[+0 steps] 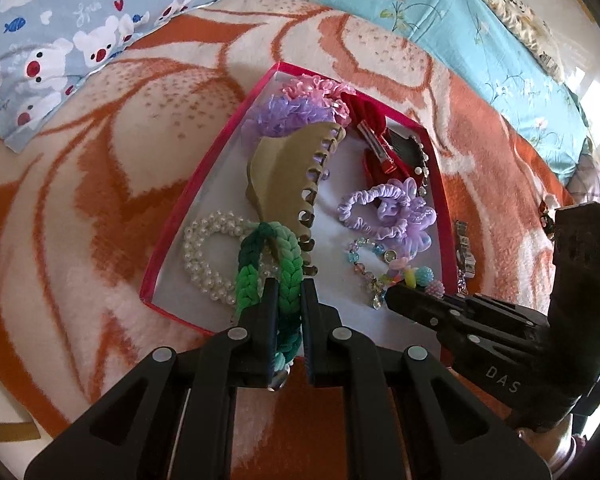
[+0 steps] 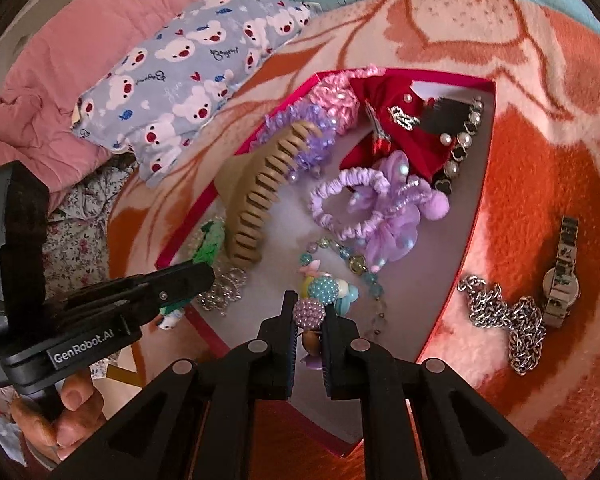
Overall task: Organize jewelry
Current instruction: 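Carry the green keychain and pastel bead charm over the white box, then open both grippers to release the keychain and bead charm in the box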
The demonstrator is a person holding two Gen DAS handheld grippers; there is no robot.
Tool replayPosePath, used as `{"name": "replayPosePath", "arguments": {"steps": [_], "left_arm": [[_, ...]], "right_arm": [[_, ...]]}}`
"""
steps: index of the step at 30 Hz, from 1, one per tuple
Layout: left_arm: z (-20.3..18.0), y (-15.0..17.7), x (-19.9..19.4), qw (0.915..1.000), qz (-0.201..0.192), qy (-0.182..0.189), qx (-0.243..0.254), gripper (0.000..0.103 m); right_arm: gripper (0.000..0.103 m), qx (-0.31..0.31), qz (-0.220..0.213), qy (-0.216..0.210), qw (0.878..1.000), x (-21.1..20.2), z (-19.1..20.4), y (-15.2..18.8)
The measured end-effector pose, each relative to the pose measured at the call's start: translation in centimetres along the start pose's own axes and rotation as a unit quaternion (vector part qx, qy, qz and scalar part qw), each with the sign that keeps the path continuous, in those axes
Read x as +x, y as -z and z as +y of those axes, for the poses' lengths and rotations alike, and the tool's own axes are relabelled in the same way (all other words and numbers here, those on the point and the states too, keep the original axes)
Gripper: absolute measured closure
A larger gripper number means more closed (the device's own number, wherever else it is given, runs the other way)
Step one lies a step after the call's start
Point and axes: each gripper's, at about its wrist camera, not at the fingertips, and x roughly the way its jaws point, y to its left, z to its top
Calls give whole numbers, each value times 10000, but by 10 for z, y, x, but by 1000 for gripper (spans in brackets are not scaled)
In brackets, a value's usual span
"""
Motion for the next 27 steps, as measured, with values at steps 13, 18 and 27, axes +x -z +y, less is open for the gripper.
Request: {"name": "replayPosePath", "arguments": {"steps": [13,18,27], "left_arm": [[2,-1,4,9999,17,64,-96,94],[3,-2,4,9997,38,135,-187,92],[1,0,-1,9997,24,194,-154,79]], "right_arm": [[89,141,50,-55,9999,-1,-7,2],[85,166,19,-95,9998,-5,-7,2],[82,192,-48,-49,9998,-10,-9,3]]}}
